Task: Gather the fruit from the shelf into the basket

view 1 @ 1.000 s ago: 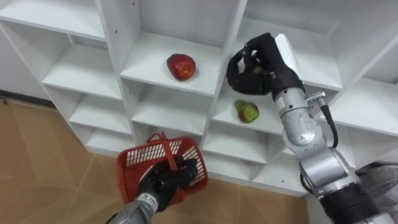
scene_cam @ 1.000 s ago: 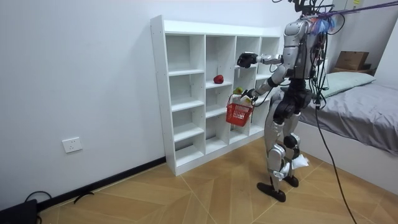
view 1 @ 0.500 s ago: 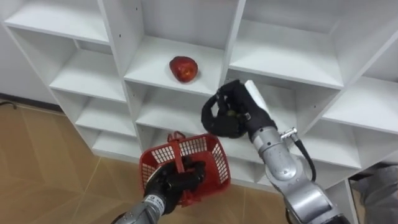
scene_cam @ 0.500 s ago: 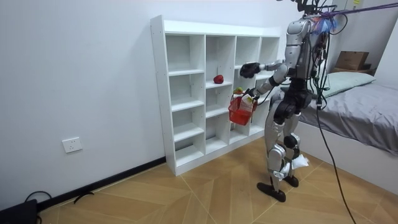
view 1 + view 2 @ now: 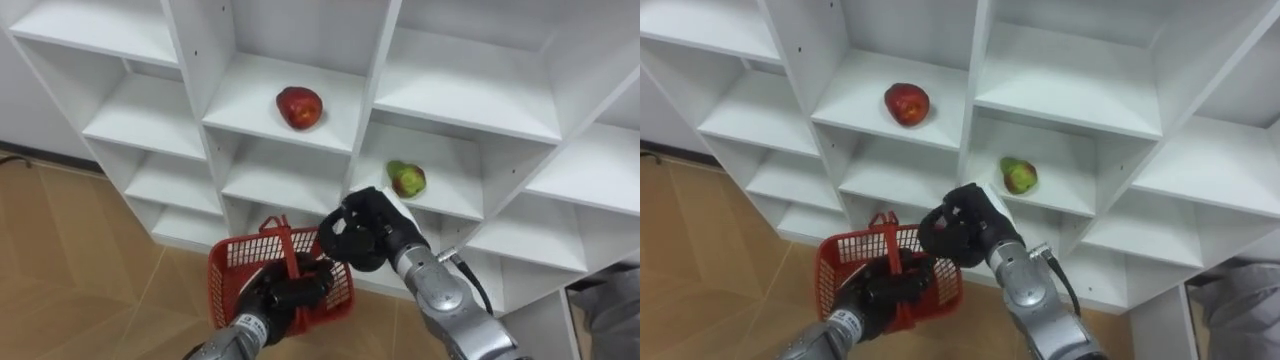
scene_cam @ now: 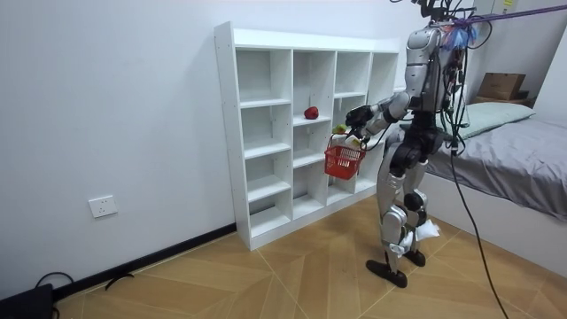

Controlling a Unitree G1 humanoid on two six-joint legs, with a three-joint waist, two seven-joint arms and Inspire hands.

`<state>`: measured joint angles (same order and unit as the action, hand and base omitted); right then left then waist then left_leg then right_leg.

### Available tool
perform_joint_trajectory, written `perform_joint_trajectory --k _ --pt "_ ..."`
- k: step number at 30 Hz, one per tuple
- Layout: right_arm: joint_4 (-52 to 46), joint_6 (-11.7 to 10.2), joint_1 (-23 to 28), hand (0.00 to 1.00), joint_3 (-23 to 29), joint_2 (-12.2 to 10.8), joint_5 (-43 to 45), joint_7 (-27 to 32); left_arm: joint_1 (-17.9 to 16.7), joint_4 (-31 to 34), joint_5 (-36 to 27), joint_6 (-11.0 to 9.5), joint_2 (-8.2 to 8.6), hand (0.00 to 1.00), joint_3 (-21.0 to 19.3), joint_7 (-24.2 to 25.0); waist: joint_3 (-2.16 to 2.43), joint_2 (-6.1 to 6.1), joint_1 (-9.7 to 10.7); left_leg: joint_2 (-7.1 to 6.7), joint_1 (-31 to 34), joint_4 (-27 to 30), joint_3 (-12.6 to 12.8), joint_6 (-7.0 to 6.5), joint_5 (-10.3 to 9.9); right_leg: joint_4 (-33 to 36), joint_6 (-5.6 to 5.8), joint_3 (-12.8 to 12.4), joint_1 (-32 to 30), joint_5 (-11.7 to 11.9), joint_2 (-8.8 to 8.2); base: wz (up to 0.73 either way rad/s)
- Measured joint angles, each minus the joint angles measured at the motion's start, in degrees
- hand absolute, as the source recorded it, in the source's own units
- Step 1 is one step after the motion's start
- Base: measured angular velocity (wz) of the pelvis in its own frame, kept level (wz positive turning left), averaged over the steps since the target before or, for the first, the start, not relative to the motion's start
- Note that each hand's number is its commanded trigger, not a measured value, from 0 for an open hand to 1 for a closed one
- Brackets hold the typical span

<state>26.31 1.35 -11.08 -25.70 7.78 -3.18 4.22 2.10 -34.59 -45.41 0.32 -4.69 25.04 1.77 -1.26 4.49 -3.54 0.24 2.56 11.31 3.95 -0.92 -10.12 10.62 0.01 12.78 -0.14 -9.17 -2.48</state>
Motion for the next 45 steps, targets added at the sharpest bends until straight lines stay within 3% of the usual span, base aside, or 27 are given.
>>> perform_joint_trajectory --k 10,22,29,45 --pt "5.3 -0.1 -0.1 1.00 0.0 -1.7 -1.7 0.1 0.2 0.4 0.0 0.2 0.92 1.00 0.1 0.0 0.03 0.00 -0.1 0.00 0.9 0.3 -0.2 0.00 0.0 0.0 0.00 0.0 -0.7 0.0 0.02 0.00" --pt "13.5 0.0 -2.4 1.00 0.0 -2.4 -5.6 -0.7 0.2 -0.6 0.0 1.2 0.42 1.00 2.1 0.0 -0.26 -0.45 -0.1 -0.03 2.1 1.7 -0.9 0.00 0.0 0.2 -0.05 1.1 -0.9 0.0 -0.08 0.04" --pt "13.9 1.2 -4.1 1.00 0.1 -3.0 -5.4 0.0 0.2 -0.7 0.0 1.4 0.39 1.00 2.1 0.1 -0.29 -0.44 -0.4 -0.19 2.8 2.0 -1.3 0.00 0.0 0.2 -0.05 1.6 -1.2 0.0 -0.18 0.04" --pt "13.8 1.2 -9.5 1.00 2.6 -4.3 -6.3 5.6 0.6 -0.9 0.1 1.4 1.22 1.00 2.2 0.3 -0.38 -0.35 -1.6 -0.20 2.4 2.2 -1.3 -0.01 0.0 0.2 -0.05 1.8 -0.8 0.0 -0.23 0.00"
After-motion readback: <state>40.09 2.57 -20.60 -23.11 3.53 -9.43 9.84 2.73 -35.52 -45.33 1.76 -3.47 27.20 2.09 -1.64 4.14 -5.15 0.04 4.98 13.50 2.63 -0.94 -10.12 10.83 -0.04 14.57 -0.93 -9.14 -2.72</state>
